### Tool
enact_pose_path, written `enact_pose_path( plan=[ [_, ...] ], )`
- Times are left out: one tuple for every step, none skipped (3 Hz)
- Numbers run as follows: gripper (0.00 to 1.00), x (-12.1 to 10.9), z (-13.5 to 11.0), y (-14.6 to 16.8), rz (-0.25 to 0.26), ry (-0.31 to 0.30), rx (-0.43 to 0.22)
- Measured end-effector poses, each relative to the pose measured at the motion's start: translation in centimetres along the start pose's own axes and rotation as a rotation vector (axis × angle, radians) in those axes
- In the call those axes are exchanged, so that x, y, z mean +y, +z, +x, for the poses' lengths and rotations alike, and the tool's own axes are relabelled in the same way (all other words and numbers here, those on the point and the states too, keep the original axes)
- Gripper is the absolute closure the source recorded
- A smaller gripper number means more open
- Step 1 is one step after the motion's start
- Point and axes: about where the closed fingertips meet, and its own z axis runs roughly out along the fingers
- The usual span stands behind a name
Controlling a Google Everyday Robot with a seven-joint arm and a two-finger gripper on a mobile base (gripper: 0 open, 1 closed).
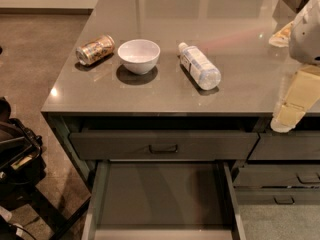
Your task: Place blue plastic bottle into middle drawer
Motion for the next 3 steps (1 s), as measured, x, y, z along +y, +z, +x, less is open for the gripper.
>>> enact_pose_path(
  plan=[
    [0.0,0.0,0.0,0.0,0.0,0.0,0.0],
    [0.0,-0.6,-0.2,-0.2,0.023,0.02,-0.007],
    [0.0,-4.6,-2.2,0.4,0.082,0.058,-0.037]
  ],
)
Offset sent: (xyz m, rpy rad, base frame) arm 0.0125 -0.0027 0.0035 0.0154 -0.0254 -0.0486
